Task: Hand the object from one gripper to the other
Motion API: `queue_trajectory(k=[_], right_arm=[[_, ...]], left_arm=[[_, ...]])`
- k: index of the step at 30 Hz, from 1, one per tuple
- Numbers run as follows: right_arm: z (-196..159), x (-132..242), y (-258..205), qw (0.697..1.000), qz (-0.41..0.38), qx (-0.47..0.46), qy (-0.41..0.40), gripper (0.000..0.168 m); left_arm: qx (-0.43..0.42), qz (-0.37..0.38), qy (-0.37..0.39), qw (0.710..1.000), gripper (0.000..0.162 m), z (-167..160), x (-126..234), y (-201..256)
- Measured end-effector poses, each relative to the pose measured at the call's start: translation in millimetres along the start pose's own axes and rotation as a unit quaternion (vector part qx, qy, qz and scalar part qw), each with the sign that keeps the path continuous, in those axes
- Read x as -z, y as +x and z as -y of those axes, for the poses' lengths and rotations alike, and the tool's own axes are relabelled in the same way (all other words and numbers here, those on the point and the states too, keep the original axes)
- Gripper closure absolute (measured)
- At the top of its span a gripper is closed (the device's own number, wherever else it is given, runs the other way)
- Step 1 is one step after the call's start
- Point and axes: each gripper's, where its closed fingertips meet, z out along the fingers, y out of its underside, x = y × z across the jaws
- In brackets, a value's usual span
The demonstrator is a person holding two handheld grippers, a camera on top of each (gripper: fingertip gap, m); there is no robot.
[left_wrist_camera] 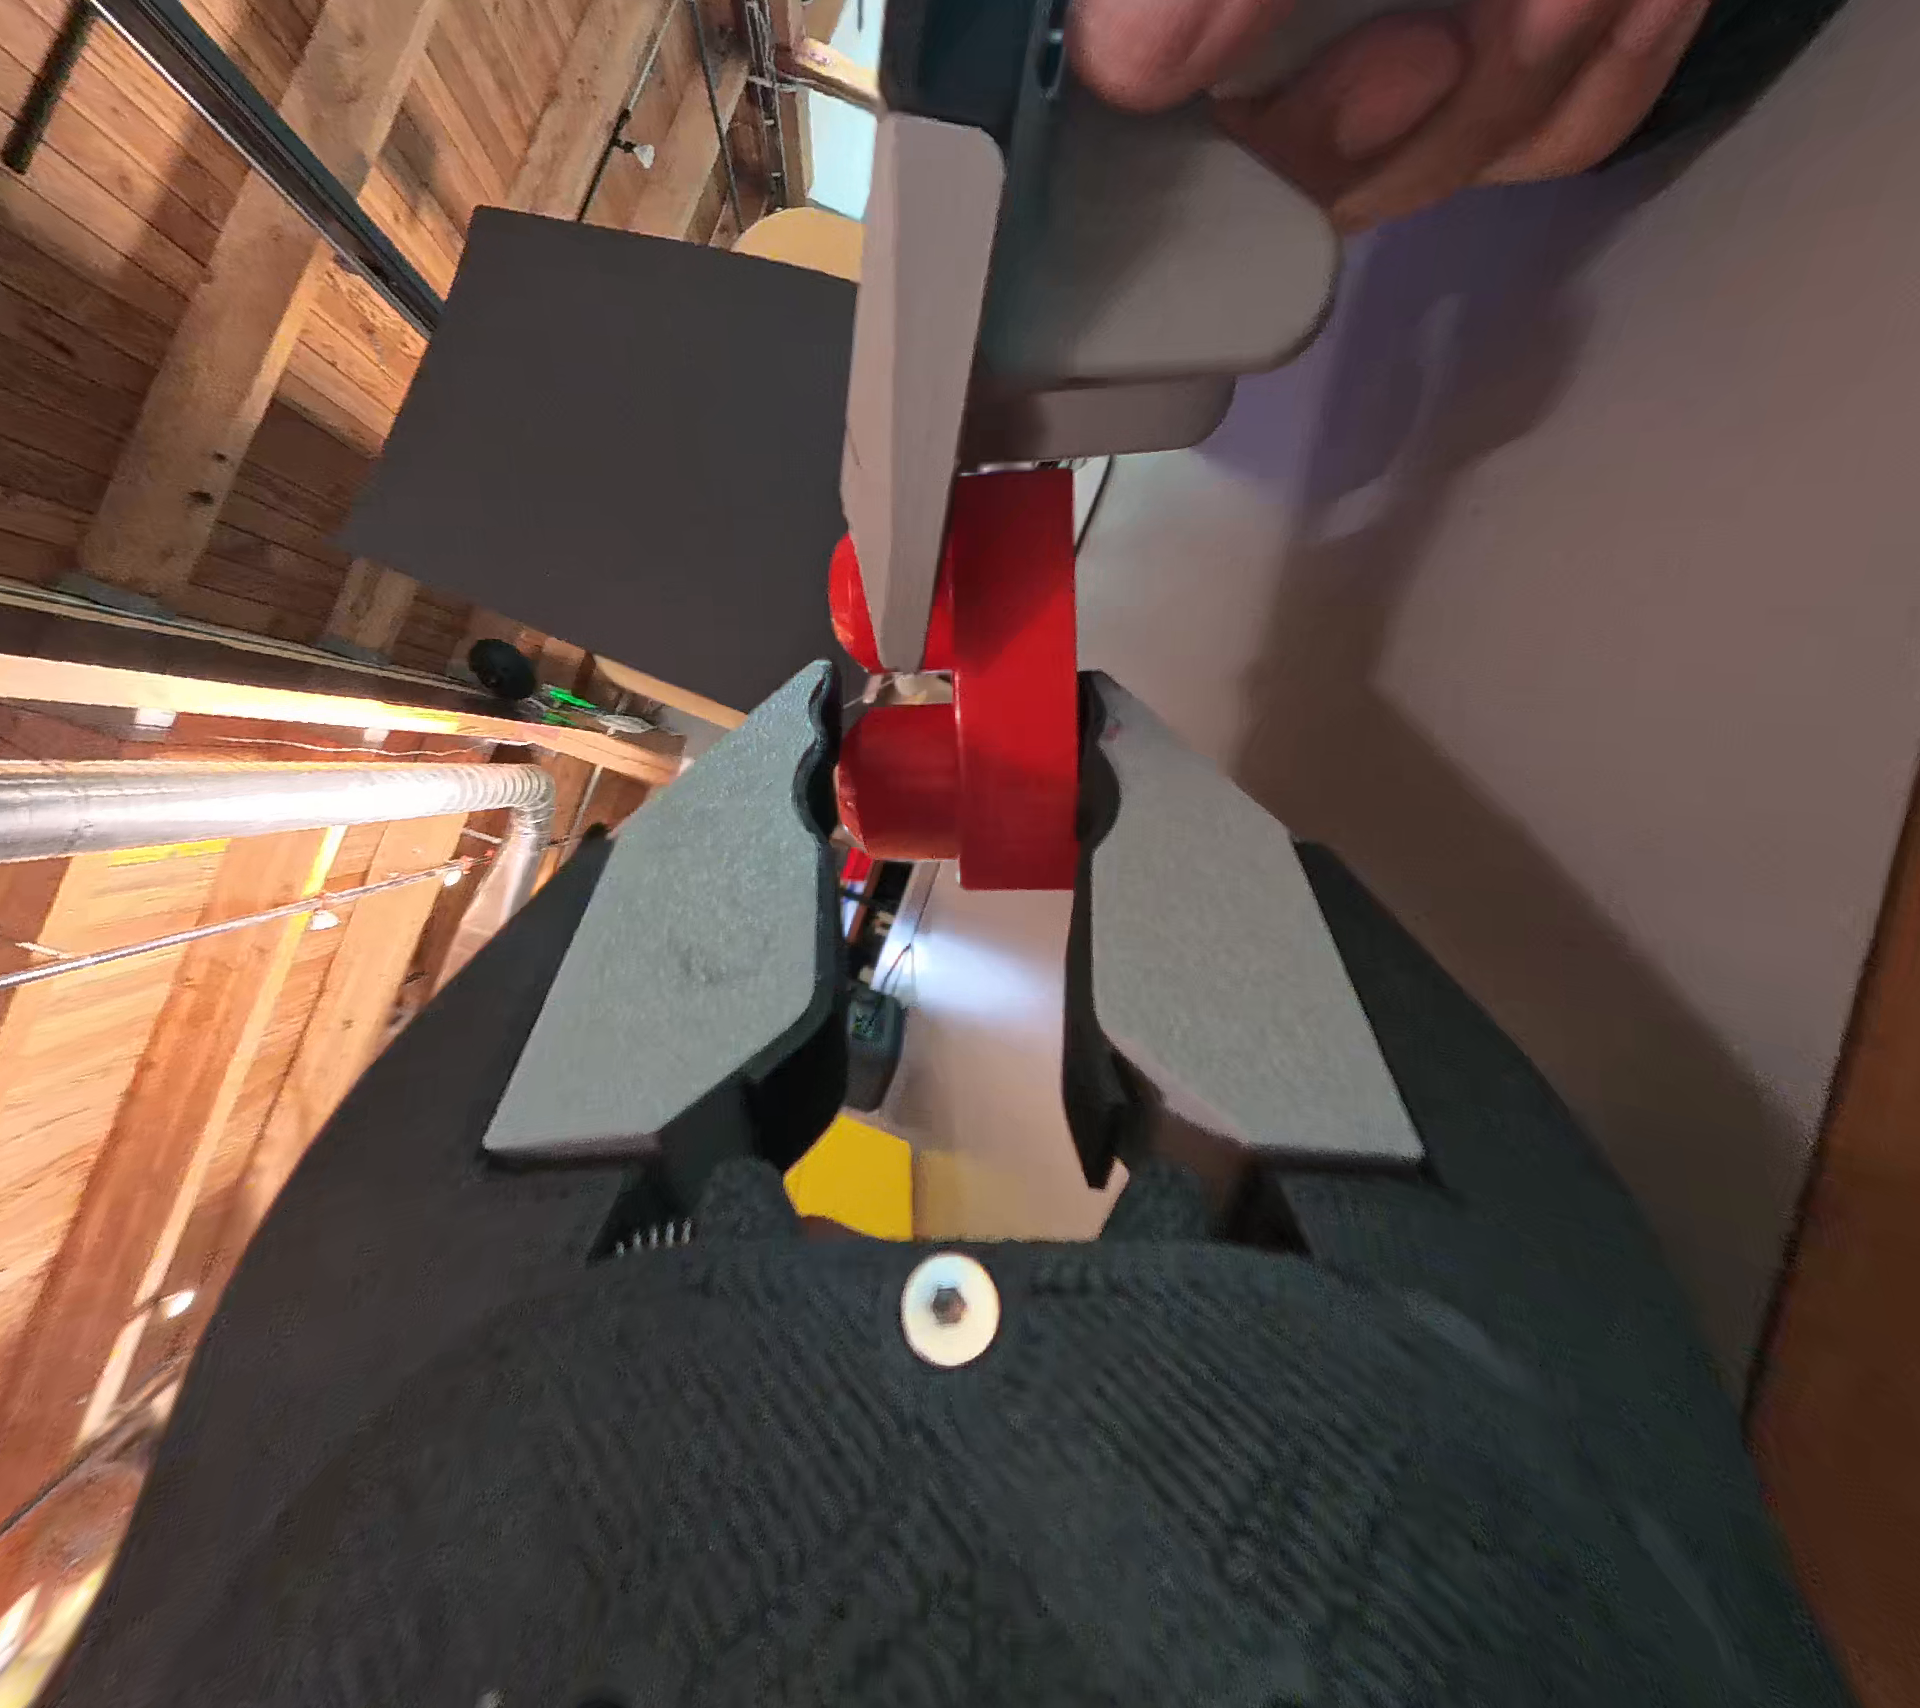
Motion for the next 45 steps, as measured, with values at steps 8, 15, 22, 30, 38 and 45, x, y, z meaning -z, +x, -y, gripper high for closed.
queue_trajectory(k=[8,15,22,30,38,45], right_arm=[[-0.8,-0.6,-0.8,1.0,0.012,-0.011,-0.003,0.134],[-1.5,-1.3,-2.9,0.999,0.029,-0.023,-0.006,0.133],[-3.5,-3.2,-3.1,1.0,0.007,0.006,-0.014,0.131],[-3.9,-3.8,-1.2,1.0,0.003,0.003,-0.016,0.13],[-4.6,-3.4,-0.7,1.0,-0.003,0.014,-0.02,0.134],[0.3,1.2,5.5,1.0,-0.019,0.013,-0.003,0.134]], left_arm=[[0.0,-0.002,0.004,1.0,0.12,1.5,0.0,0.6],[0.0,-0.004,0.013,1.0,0.12,4.2,1.7,1.2],[-0.008,-0.01,0.008,1.0,0.12,3.0,1.8,4.9],[0.005,0.002,0.013,1.0,0.12,3.7,3.1,-1.1],[0.026,-0.002,0.016,1.0,0.12,3.7,2.9,-2.3],[0.046,-0.01,0.008,0.999,0.119,-1.6,1.0,0.1]])
